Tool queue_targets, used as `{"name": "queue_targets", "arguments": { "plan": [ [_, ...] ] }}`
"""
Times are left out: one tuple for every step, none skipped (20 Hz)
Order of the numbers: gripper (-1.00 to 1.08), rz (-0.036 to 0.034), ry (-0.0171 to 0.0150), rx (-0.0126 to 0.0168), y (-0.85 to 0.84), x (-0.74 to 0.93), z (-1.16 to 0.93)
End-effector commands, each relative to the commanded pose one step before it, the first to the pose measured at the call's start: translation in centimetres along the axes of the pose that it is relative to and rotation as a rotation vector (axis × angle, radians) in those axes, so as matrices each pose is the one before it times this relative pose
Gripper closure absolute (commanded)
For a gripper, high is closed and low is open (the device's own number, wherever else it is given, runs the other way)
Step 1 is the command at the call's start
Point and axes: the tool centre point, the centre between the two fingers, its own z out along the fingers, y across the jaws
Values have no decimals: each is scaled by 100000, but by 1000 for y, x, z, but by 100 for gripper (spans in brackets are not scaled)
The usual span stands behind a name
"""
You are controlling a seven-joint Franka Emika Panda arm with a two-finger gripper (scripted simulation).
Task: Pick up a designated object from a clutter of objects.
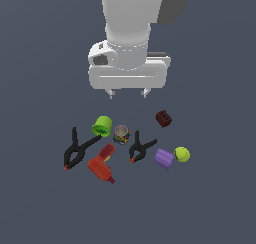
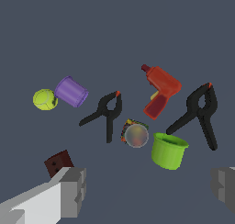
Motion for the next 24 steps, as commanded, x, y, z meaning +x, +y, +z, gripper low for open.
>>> {"name": "queue_targets", "arguments": {
  "plan": [
    [-92,0,0,0,1,0,0],
    [-92,24,-26,59,23,8,5],
    [-92,61,-63,144,53,18,6],
    [-92,110,-112,257,97,34,15],
    [-92,154,-152,353,133,47,21],
    [-92,201,-187,443,165,61,28],
    [-92,192,-166,400,146,59,28],
    [-92,157,-122,299,108,47,25],
    [-92,117,-79,193,67,35,21],
    [-92,71,-36,89,29,20,15],
    [-92,0,0,0,-8,4,7],
    [-92,-72,41,-99,-27,-24,-22],
    [-92,-92,13,-29,9,-26,-28],
    [-92,0,0,0,20,-7,-9],
    [-92,0,0,0,-55,18,20],
    [-92,206,-11,17,-5,45,54],
    [-92,249,-5,0,-54,66,78],
    [-92,331,-4,-6,-76,87,106],
    [-92,414,-4,-12,-99,108,134],
    [-92,502,-4,-16,-120,129,162],
    [-92,586,-4,-20,-143,150,190],
    [-92,666,-4,-23,-163,167,217],
    [-92,747,-5,-24,-185,185,245],
    [-92,837,-7,-25,-209,203,277]
  ]
}}
